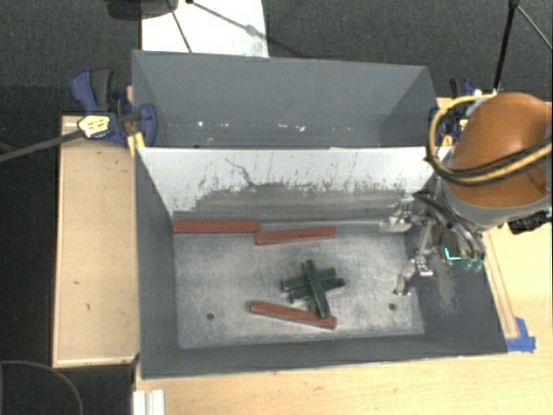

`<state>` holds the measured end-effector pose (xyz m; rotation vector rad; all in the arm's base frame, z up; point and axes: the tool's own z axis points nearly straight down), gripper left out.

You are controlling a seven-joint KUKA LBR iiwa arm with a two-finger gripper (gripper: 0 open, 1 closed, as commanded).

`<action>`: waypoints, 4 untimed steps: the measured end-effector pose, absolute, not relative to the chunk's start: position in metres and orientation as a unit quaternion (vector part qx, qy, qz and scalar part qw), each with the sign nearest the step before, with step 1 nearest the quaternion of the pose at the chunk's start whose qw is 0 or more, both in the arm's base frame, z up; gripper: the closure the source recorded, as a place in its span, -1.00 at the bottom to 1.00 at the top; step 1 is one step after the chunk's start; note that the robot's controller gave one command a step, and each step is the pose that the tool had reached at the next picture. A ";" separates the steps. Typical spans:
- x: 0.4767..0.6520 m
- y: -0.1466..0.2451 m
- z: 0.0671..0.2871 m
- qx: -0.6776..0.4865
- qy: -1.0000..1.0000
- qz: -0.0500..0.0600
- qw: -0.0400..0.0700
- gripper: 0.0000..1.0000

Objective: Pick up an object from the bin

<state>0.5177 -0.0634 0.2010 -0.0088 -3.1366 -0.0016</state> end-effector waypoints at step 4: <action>0.543 0.012 0.076 -0.043 -0.999 0.000 -0.006 1.00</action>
Offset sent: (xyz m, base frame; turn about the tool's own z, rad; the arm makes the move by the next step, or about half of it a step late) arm 0.0193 0.0926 -0.1310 0.0584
